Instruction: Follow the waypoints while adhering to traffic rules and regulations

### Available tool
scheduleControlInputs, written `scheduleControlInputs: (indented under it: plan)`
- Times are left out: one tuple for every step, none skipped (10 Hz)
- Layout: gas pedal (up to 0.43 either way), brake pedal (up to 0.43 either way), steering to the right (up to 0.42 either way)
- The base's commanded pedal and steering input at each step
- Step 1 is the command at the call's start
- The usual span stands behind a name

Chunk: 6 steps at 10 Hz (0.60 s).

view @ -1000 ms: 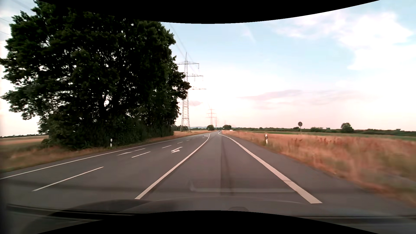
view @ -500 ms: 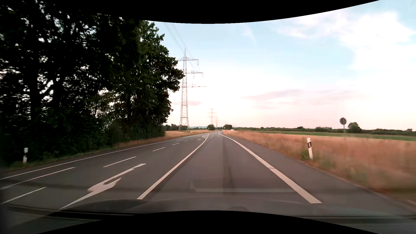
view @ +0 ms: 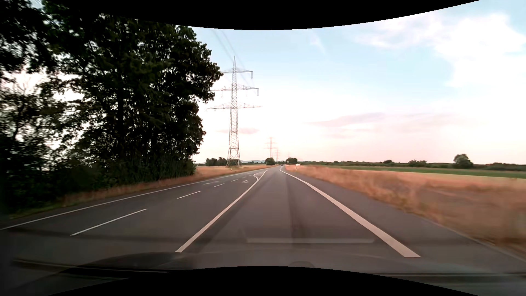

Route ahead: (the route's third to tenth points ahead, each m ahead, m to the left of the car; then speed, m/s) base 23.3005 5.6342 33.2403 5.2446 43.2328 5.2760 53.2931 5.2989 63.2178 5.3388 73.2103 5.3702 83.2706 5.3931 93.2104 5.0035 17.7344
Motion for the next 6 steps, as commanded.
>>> scheduleControlInputs:
  plan:
    - [0.079,0.000,-0.014]
    - [0.079,0.000,-0.014]
    - [0.079,0.000,-0.014]
    - [0.079,0.000,-0.012]
    - [0.079,0.000,-0.012]
    - [0.079,0.000,-0.011]
